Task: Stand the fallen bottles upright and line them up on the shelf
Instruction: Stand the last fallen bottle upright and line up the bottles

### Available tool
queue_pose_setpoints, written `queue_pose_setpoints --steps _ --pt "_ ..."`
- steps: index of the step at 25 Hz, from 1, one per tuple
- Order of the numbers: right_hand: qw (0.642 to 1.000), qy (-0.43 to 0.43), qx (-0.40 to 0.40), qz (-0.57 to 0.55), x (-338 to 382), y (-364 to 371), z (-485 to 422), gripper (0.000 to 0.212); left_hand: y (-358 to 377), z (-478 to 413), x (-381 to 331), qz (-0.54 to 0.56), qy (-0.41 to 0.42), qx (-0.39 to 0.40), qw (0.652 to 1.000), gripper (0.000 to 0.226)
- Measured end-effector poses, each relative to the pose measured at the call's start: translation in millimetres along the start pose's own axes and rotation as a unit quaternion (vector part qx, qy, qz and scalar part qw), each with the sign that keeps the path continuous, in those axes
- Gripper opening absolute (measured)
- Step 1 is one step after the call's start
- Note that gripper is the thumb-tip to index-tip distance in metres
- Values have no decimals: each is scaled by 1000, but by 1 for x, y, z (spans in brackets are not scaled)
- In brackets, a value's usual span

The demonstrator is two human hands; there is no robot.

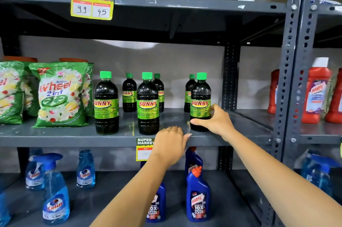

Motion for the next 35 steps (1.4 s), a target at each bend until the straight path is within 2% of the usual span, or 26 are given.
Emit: queue_pose_setpoints --steps 7,10,12,14,15,16,17,18,19,21,23,25,27,30,32,35 --pt "1000 -6 -10 -18 -3 -11 26 73 2 0 -1 -19 5 8 1000 50" --pt "999 9 -6 -41 -9 -5 29 85 1 -2 3 6 -21 36 999 48" --pt "986 -43 -103 -122 -8 -15 40 85 -9 -3 9 71 -45 14 996 45" --pt "928 -200 -254 -185 11 -30 70 53 -40 3 16 141 -33 -94 985 40" --pt "897 -275 -292 -184 24 -29 86 36 -61 11 24 166 -28 -177 970 35" --pt "882 -331 -288 -171 39 -18 96 25 -80 23 37 176 -35 -252 951 30" --pt "887 -356 -253 -153 56 -2 100 19 -97 38 53 173 -53 -309 933 26" --pt "910 -343 -191 -136 70 19 95 20 -109 55 74 164 -88 -352 917 22" --pt "941 -295 -118 -115 78 43 83 28 -113 73 98 156 -136 -378 902 22" --pt "985 -152 47 -66 78 85 59 61 -101 105 151 172 -256 -362 880 43" --pt "984 -66 159 -42 71 113 48 93 -74 123 192 244 -345 -270 865 78" --pt "982 -75 171 -30 71 124 45 103 -48 127 207 289 -372 -144 870 102" --pt "986 -91 137 -18 73 125 43 92 -34 128 206 243 -357 -72 899 107" --pt "987 -94 130 -26 77 124 45 70 -33 128 204 183 -345 -75 917 84" --pt "986 -97 130 -23 78 123 46 68 -36 126 204 178 -334 -92 921 60" --pt "987 -95 127 -15 76 122 46 73 -41 127 202 195 -336 -119 914 55"
Point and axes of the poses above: each hand's wrist, its own z-axis away from the middle knuckle, its own y-axis out of the palm, x = y × z, the point moved 7 cm from there along -z, towards the middle knuckle, and after that the axes turned 8 degrees about y, right-handed, at the moved point
